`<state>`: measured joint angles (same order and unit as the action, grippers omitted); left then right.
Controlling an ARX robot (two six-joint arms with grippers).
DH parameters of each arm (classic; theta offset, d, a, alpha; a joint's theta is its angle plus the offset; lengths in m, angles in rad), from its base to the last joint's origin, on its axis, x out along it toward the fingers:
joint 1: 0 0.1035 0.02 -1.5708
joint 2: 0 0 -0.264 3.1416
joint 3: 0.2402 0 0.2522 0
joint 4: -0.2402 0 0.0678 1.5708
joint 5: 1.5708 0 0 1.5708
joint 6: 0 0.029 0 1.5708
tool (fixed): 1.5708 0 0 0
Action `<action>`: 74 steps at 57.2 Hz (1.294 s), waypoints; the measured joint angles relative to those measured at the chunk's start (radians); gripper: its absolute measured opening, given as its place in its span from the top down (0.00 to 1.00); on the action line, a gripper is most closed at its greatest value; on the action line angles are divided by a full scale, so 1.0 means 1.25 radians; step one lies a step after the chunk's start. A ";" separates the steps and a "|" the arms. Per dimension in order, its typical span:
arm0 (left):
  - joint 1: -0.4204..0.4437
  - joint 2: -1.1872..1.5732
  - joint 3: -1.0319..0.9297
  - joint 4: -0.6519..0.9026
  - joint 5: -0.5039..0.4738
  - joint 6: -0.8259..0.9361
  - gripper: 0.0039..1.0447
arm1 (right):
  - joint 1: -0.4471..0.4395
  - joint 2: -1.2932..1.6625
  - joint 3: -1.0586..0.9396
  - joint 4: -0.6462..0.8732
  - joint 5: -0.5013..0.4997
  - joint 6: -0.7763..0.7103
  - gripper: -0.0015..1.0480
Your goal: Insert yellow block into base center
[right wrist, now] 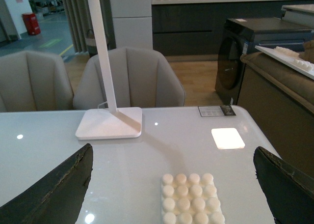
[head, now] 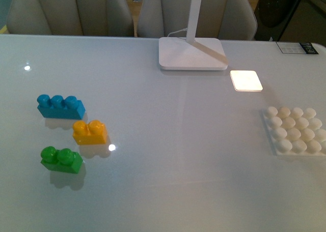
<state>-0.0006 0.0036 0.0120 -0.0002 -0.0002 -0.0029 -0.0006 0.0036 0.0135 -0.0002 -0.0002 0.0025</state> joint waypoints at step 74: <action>0.000 0.000 0.000 0.000 0.000 0.000 0.07 | -0.242 1.219 0.330 0.402 -0.169 -0.063 0.08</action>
<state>-0.0010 0.0036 0.0120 -0.0002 -0.0002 -0.0029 -0.3031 1.5269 0.4263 0.5026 -0.2119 -0.0765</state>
